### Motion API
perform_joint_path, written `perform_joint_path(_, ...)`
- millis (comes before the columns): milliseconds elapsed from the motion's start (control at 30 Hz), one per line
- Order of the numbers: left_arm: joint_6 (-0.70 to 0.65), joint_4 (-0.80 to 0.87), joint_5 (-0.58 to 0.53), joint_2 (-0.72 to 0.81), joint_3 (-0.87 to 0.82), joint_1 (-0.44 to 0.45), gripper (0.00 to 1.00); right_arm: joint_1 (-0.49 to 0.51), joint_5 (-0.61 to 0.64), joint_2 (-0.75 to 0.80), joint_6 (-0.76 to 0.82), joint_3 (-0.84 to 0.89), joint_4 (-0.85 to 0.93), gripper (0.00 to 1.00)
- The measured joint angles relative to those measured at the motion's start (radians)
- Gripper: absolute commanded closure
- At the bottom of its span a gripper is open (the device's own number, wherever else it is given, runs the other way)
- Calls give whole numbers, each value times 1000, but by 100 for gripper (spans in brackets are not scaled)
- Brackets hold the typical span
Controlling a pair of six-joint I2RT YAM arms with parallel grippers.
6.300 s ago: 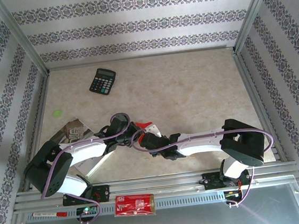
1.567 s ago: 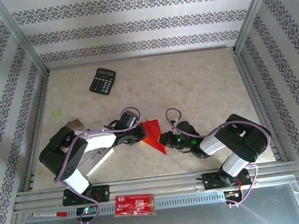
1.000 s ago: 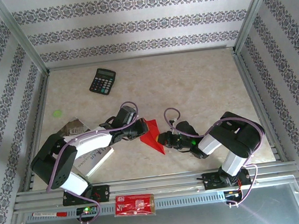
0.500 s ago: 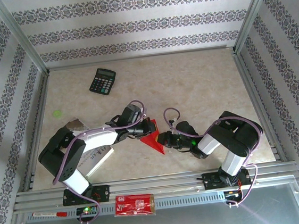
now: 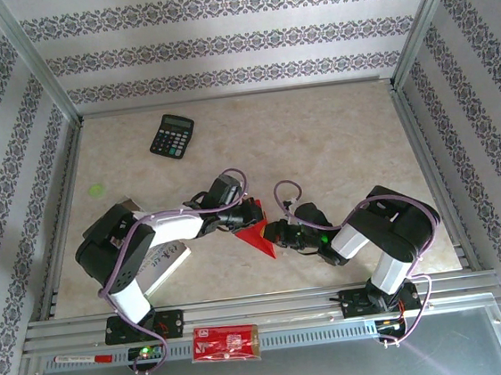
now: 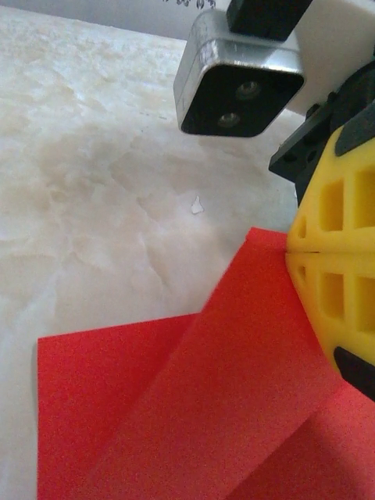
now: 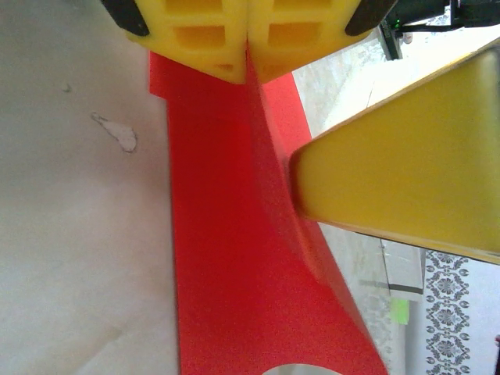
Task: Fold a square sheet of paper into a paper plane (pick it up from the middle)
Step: Fourth fold the wing at the center of the table.
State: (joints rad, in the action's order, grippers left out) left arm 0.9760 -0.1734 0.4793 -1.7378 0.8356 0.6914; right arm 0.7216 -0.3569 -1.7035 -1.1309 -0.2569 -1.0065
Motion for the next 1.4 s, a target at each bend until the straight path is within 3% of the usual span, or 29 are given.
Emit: perform_joint_path(1400, 0, -76, 3, -18, -99, -46, 98, 0, 9, 69, 0, -3, 114, 89)
